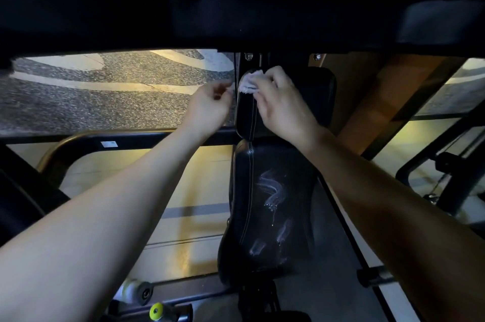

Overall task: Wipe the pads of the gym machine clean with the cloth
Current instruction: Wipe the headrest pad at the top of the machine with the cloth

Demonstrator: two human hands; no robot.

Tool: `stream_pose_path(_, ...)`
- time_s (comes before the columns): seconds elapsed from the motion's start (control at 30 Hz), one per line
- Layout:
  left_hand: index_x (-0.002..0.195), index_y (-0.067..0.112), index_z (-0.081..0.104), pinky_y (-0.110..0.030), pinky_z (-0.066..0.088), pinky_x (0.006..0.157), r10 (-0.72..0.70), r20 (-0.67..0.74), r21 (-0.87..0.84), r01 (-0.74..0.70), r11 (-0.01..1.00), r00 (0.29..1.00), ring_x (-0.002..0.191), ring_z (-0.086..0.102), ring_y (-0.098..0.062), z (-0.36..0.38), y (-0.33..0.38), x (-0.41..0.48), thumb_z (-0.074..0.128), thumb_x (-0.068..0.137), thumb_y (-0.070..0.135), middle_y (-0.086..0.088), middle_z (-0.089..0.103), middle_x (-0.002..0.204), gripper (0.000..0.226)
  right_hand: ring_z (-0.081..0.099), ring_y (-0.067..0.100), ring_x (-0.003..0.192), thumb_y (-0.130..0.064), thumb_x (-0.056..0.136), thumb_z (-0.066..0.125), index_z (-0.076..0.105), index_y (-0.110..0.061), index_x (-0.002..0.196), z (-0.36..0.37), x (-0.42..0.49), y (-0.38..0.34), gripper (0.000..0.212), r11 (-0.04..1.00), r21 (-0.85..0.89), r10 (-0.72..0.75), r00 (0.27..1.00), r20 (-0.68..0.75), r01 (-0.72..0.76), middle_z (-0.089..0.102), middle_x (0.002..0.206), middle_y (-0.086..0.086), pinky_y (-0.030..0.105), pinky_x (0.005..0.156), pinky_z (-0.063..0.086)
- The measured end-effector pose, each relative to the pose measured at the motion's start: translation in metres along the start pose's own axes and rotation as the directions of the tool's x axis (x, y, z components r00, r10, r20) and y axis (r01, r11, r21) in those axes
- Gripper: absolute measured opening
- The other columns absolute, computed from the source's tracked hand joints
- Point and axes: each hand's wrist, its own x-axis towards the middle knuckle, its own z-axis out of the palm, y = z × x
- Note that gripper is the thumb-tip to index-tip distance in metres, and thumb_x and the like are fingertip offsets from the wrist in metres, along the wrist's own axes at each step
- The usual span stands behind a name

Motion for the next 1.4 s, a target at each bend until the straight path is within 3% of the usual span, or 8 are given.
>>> stream_pose_path(0.1,0.129,0.031,0.062,-0.042,0.057,0.091,0.113,0.038,-0.095,-0.109,0.990,0.993,0.100,0.068,-0.012,0.001,0.015,0.006,0.062,0.093,0.042,0.008,0.068,0.111,0.037,0.056,0.017,0.110,-0.015,0.093,0.068,0.056,-0.010,0.126,-0.008,0.009,0.000,0.035,0.971,0.212,0.120,0.992,-0.027,-0.112,0.055,0.121,0.006,0.027,0.093,0.048)
stream_pose_path(0.2,0.115,0.028,0.065,-0.044,0.057,0.087,0.138,0.102,-0.010,-0.138,0.990,0.985,0.088,0.066,-0.013,0.002,0.020,0.014,0.069,0.093,0.031,0.010,0.066,0.095,0.023,0.057,0.015,0.104,-0.020,0.093,0.072,0.063,-0.006,0.118,-0.007,0.004,0.003,0.030,0.978,0.195,0.078,0.997,0.003,-0.077,0.053,0.120,0.009,0.016,0.088,0.045)
stream_pose_path(0.4,0.086,0.017,0.066,-0.045,0.058,0.072,-0.002,0.039,-0.118,0.007,0.993,0.999,0.072,0.062,-0.021,0.003,0.015,0.023,0.073,0.090,0.018,-0.009,0.068,0.087,0.008,0.057,0.023,0.090,-0.011,0.095,0.064,0.067,-0.002,0.113,0.000,-0.001,0.012,0.020,0.997,0.071,-0.016,1.000,-0.015,0.017,0.054,0.111,0.014,0.039,0.076,0.053)
stream_pose_path(0.63,0.077,0.015,0.064,-0.038,0.055,0.067,-0.213,0.030,-0.275,0.213,0.938,0.977,0.076,0.063,-0.028,0.006,0.028,0.060,0.061,0.087,0.003,-0.012,0.069,0.082,0.015,0.055,0.029,0.096,-0.020,0.087,0.065,0.071,-0.015,0.111,0.008,0.033,0.002,0.025,0.979,-0.157,0.108,0.984,-0.140,-0.130,0.060,0.099,0.007,0.033,0.059,0.048)
stream_pose_path(0.77,0.078,0.013,0.061,-0.035,0.045,0.064,-0.158,0.103,-0.155,0.173,0.973,0.982,0.072,0.055,-0.021,0.002,0.001,0.041,0.063,0.088,0.001,-0.008,0.062,0.076,0.016,0.053,0.032,0.088,-0.012,0.084,0.064,0.066,-0.007,0.107,0.021,0.002,-0.003,0.024,0.969,-0.242,-0.066,0.996,-0.055,0.051,0.059,0.097,0.012,0.037,0.063,0.042)
stream_pose_path(0.97,0.079,0.010,0.064,-0.037,0.055,0.069,-0.207,0.082,-0.076,0.213,0.974,0.975,0.073,0.059,-0.022,0.013,-0.038,0.009,0.064,0.085,-0.001,-0.007,0.064,0.074,0.013,0.051,0.031,0.082,-0.019,0.091,0.052,0.069,-0.012,0.105,0.033,-0.034,-0.004,0.023,0.894,-0.371,-0.223,0.967,0.120,0.252,0.058,0.091,0.007,0.041,0.070,0.037)
stream_pose_path(1.2,0.081,0.020,0.056,-0.053,0.059,0.078,-0.044,-0.031,-0.134,0.040,0.990,0.999,0.088,0.069,-0.038,0.004,0.011,0.045,0.068,0.089,0.019,-0.019,0.070,0.093,0.014,0.053,0.034,0.094,-0.020,0.091,0.060,0.063,-0.013,0.124,0.013,0.015,0.000,0.033,0.938,-0.344,-0.010,0.994,-0.106,-0.028,0.061,0.102,0.008,0.044,0.076,0.044)
stream_pose_path(1.4,0.081,0.019,0.053,-0.034,0.053,0.060,-0.063,0.048,-0.016,0.063,0.998,0.997,0.067,0.057,-0.020,0.014,-0.027,0.009,0.063,0.094,0.010,-0.004,0.059,0.074,0.019,0.051,0.033,0.086,-0.015,0.088,0.053,0.065,-0.007,0.107,0.032,-0.034,-0.005,0.024,0.937,-0.320,-0.127,0.990,0.063,0.140,0.059,0.097,0.012,0.043,0.074,0.042)
